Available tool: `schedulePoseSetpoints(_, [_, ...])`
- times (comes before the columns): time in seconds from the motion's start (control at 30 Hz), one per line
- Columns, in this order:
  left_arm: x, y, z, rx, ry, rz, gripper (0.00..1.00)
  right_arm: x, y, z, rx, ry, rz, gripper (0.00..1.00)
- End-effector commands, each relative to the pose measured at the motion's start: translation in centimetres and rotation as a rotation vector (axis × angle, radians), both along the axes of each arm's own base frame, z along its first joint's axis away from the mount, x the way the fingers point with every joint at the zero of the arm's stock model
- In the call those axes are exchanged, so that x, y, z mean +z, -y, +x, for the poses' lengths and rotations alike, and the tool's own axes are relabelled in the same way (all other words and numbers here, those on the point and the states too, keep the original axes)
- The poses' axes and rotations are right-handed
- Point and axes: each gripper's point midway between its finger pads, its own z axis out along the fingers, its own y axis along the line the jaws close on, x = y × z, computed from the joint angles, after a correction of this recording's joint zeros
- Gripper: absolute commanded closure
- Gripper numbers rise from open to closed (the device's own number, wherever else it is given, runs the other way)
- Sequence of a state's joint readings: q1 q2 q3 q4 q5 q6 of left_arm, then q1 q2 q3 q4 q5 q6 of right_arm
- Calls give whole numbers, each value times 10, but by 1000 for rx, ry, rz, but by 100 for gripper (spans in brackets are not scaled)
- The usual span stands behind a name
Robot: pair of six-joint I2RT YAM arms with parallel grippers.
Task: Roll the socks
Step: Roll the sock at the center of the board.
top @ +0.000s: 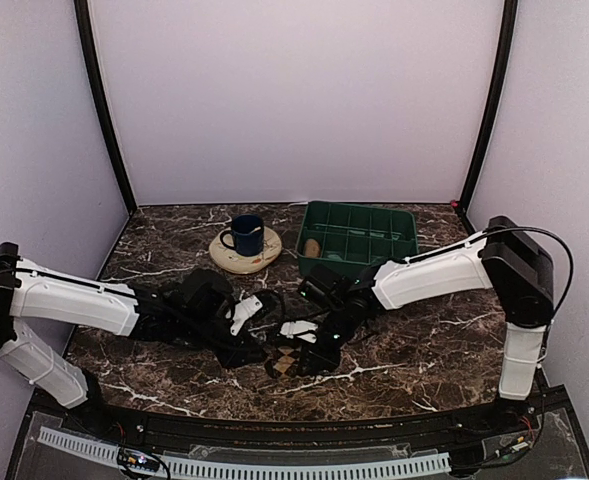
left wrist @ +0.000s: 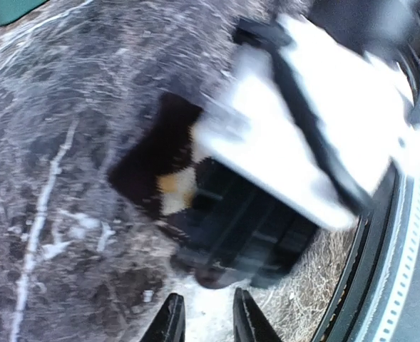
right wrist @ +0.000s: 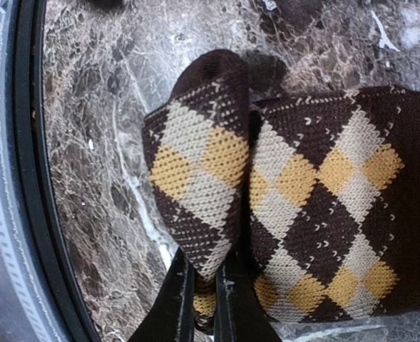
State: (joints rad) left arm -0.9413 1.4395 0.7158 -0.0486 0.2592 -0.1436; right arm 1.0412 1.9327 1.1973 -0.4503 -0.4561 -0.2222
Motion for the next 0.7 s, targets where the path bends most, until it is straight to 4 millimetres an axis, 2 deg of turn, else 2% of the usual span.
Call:
schedulePoseSetpoints(0.0, [8, 6, -1, 16, 141, -45, 73, -15, 15, -11, 2, -140, -86, 94])
schedulePoseSetpoints(0.23, [18, 2, -15, -12, 234, -90, 71, -13, 16, -10, -6, -252, -78, 94])
schedulePoseSetpoints(0.47, [15, 16, -30, -112, 284, -54, 70, -8, 8, -13, 1, -328, -72, 94])
schedulePoseSetpoints(0.67, [7, 27, -35, -172, 334, 18, 69, -8, 3, -13, 2, -366, -73, 94])
